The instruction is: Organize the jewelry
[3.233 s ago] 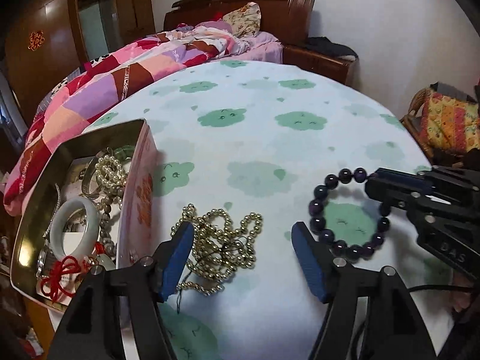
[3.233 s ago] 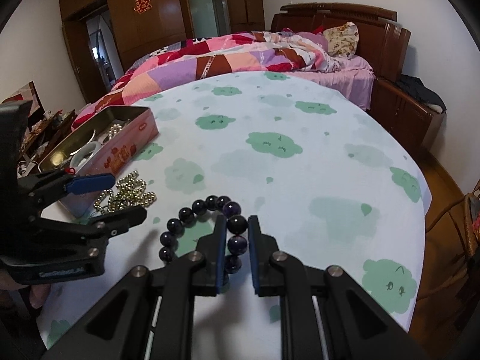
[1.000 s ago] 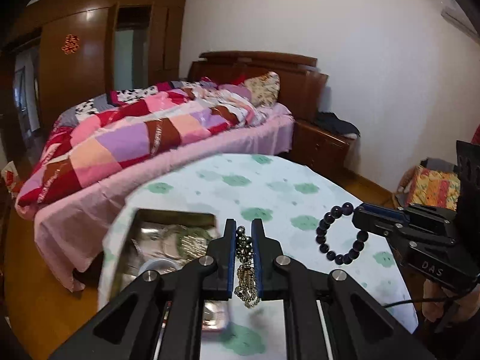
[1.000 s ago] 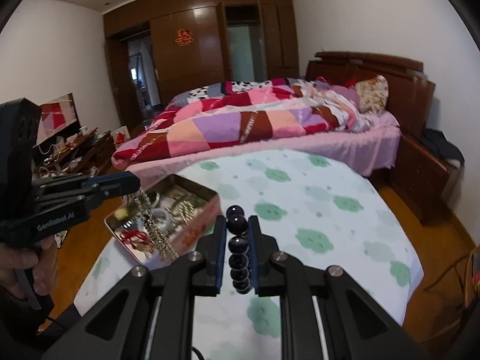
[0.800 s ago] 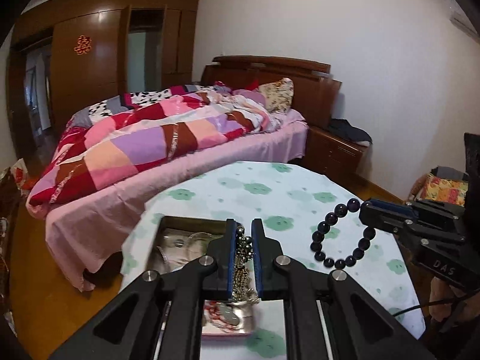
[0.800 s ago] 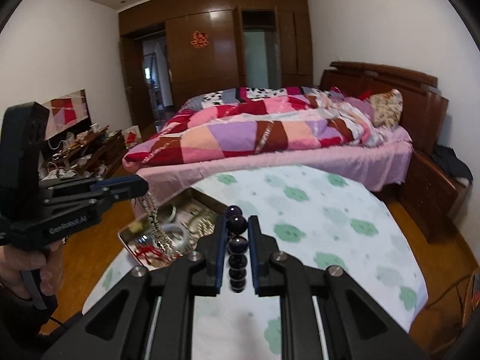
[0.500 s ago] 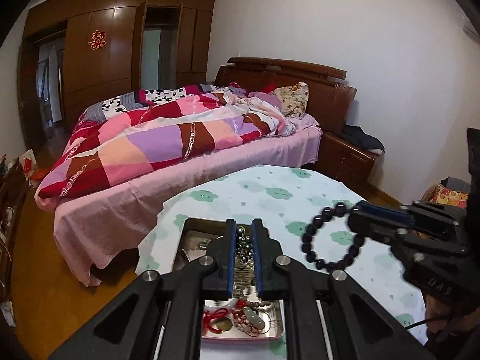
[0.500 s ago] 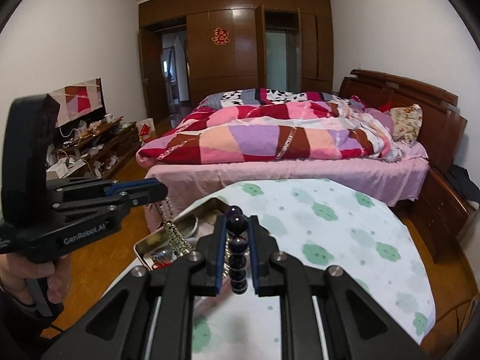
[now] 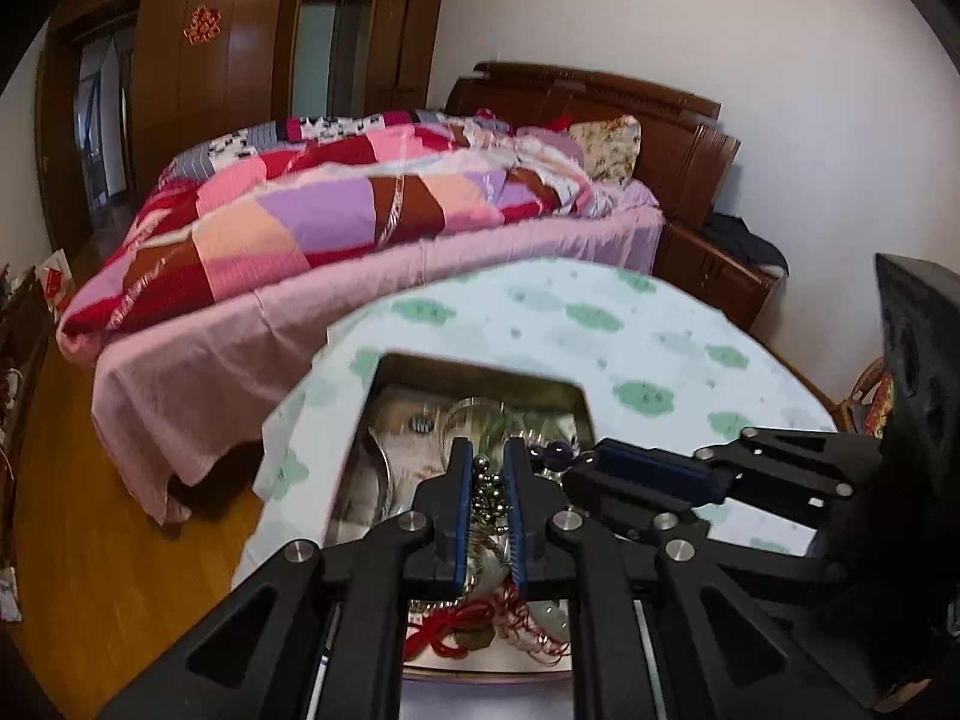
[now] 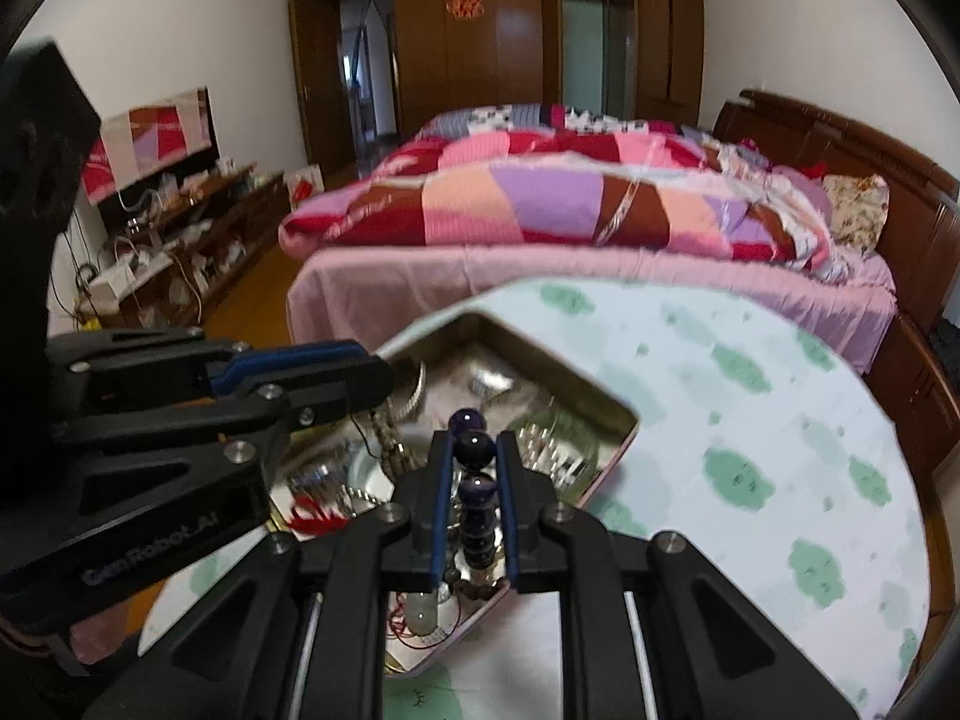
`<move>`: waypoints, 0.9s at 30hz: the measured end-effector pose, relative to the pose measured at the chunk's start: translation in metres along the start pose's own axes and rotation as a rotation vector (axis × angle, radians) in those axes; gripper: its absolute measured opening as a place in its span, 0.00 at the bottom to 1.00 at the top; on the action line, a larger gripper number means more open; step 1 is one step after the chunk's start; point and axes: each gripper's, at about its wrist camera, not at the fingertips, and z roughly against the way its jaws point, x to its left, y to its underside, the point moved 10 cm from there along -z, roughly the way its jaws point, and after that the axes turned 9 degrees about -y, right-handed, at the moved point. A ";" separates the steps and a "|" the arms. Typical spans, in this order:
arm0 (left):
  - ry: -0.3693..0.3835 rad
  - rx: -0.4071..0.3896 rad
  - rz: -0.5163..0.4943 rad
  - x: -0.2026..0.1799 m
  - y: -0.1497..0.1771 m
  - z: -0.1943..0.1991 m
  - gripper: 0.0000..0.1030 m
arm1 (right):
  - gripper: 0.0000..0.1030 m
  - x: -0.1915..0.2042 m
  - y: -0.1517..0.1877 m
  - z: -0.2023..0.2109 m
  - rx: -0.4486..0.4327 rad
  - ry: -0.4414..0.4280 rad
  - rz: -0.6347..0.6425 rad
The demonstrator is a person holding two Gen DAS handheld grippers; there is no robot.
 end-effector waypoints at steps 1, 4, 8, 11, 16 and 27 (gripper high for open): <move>-0.006 0.009 0.003 0.000 0.003 -0.003 0.10 | 0.16 0.000 0.005 -0.005 0.016 -0.006 -0.006; -0.010 0.019 0.019 0.002 0.010 -0.006 0.18 | 0.23 -0.006 0.010 -0.003 0.009 0.004 -0.029; -0.060 -0.058 0.078 0.015 0.003 0.011 0.79 | 0.49 -0.015 0.011 0.011 0.000 0.036 -0.052; -0.037 -0.083 0.092 0.016 -0.001 0.027 0.80 | 0.52 -0.021 0.012 0.031 -0.028 0.068 -0.073; -0.064 -0.123 0.109 0.024 -0.007 0.050 0.80 | 0.63 -0.031 0.012 0.064 -0.093 0.107 -0.117; -0.090 -0.191 0.111 0.029 -0.019 0.083 0.80 | 0.71 -0.029 -0.009 0.106 -0.210 0.113 -0.122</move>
